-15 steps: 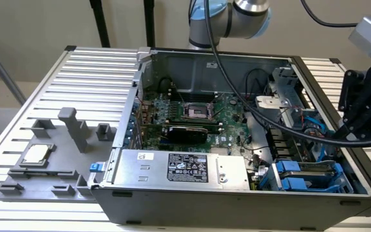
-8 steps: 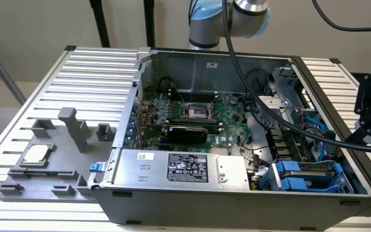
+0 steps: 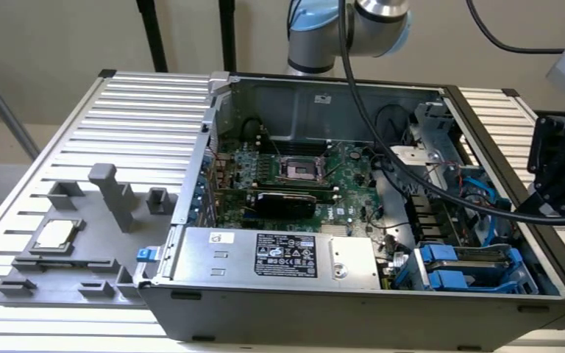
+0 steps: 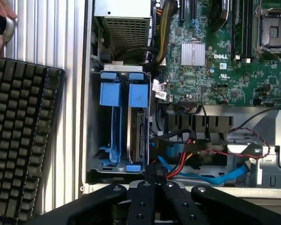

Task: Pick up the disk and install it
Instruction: 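Insert the first disk wire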

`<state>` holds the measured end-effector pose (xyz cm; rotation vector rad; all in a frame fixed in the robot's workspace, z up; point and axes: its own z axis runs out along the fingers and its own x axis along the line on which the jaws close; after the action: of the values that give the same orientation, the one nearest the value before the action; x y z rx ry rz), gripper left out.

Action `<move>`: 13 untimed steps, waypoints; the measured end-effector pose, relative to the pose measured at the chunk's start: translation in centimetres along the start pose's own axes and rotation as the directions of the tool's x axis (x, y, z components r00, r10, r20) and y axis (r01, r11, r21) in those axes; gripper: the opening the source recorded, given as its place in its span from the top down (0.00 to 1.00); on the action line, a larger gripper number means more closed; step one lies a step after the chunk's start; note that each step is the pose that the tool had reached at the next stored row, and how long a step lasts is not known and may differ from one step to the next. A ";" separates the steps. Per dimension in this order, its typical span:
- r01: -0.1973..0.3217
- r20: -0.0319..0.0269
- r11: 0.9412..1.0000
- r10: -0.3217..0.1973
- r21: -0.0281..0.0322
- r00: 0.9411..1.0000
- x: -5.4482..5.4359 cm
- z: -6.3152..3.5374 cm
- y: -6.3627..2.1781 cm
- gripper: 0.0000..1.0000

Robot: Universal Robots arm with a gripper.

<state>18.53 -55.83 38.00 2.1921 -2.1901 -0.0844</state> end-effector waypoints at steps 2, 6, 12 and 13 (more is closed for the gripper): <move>0.002 0.000 1.000 -0.002 0.005 1.000 -0.3 0.38 0.28 0.89; 0.008 -0.001 1.000 -0.008 0.017 1.000 -0.6 1.20 1.51 0.89; 0.015 -0.001 1.000 -0.015 0.022 1.000 -1.1 2.35 2.20 0.89; 0.016 -0.001 1.000 -0.016 0.022 1.000 -1.1 2.53 2.19 0.89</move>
<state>16.17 -54.68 35.64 2.2205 -2.1840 -0.0610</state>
